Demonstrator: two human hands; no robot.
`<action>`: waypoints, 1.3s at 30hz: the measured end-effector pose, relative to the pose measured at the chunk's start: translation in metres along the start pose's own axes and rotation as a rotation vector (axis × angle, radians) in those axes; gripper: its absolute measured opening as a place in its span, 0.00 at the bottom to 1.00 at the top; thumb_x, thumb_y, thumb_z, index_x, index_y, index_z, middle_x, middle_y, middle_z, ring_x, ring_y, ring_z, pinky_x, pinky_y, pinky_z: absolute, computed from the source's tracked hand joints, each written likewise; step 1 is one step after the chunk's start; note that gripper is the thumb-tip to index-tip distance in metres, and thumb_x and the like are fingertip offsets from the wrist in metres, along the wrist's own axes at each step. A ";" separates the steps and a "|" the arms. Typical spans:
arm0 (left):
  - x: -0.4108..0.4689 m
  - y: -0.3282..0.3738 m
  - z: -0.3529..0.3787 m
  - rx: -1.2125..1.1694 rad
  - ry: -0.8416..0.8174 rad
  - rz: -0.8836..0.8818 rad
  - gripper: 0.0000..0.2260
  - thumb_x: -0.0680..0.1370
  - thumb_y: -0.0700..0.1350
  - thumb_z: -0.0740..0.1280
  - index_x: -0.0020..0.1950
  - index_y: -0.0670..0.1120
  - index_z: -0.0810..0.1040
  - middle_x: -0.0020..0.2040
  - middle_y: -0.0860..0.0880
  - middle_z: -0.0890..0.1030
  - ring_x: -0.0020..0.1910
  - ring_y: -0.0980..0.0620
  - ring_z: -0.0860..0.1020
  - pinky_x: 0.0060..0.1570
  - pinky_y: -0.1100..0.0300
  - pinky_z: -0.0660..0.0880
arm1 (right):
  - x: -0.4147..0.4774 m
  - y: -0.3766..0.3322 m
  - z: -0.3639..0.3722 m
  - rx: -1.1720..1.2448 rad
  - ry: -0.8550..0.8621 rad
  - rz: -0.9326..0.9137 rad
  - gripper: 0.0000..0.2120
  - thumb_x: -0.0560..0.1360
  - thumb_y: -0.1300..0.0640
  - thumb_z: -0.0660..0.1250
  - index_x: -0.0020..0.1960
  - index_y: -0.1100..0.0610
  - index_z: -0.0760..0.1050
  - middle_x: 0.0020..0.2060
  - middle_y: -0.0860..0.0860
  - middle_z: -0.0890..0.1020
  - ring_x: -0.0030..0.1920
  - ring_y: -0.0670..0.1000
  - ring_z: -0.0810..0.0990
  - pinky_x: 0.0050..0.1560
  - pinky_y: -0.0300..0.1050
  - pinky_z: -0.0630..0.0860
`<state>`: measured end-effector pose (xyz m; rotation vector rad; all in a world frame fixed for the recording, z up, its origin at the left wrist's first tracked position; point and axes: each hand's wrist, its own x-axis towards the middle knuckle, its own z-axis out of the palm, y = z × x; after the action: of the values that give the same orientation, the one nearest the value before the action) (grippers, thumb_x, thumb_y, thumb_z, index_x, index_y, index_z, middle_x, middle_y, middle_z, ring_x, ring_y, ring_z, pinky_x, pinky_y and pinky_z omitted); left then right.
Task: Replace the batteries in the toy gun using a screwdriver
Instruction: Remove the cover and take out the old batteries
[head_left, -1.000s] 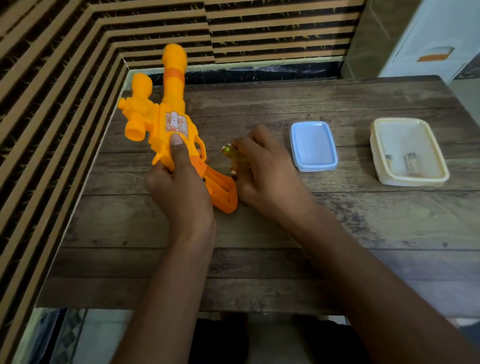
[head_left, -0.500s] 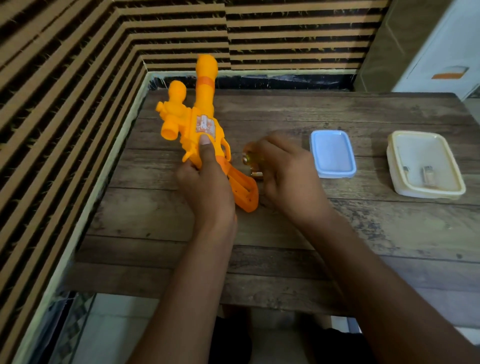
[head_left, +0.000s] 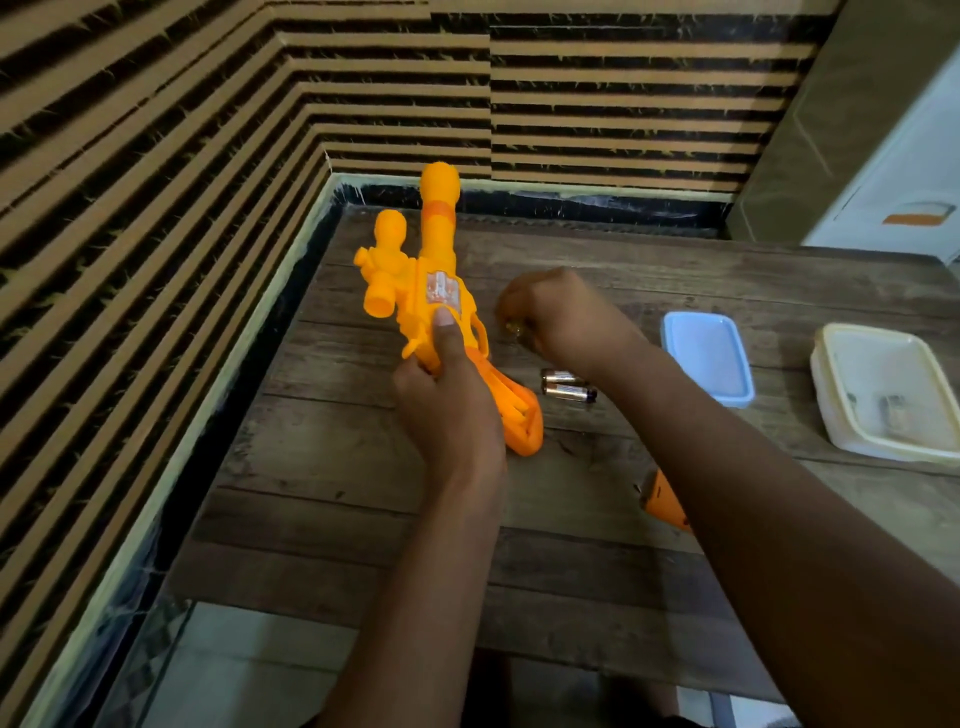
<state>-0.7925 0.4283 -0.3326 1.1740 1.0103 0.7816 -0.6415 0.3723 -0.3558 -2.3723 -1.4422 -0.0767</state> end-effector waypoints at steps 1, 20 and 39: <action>0.000 0.000 0.000 -0.006 -0.001 -0.004 0.16 0.84 0.57 0.66 0.57 0.46 0.84 0.49 0.48 0.87 0.47 0.51 0.83 0.49 0.53 0.78 | 0.004 -0.001 0.001 -0.025 -0.049 -0.002 0.13 0.73 0.69 0.69 0.56 0.60 0.84 0.50 0.59 0.84 0.49 0.60 0.84 0.50 0.57 0.82; -0.033 0.017 0.005 -0.241 -0.133 0.036 0.15 0.86 0.51 0.65 0.42 0.58 0.86 0.41 0.56 0.88 0.46 0.54 0.87 0.53 0.49 0.81 | -0.086 -0.089 -0.014 1.173 0.727 0.666 0.16 0.87 0.48 0.57 0.59 0.50 0.83 0.58 0.47 0.87 0.63 0.43 0.82 0.66 0.46 0.76; -0.036 0.012 0.011 -0.232 -0.190 0.277 0.20 0.86 0.48 0.65 0.37 0.59 0.86 0.38 0.55 0.86 0.42 0.54 0.84 0.50 0.49 0.83 | -0.088 -0.083 -0.016 1.566 0.779 0.835 0.23 0.88 0.48 0.53 0.50 0.55 0.84 0.54 0.58 0.88 0.59 0.53 0.86 0.71 0.63 0.75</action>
<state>-0.7954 0.3947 -0.3121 1.1736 0.5889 0.9578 -0.7530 0.3266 -0.3385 -1.1145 0.1078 0.2341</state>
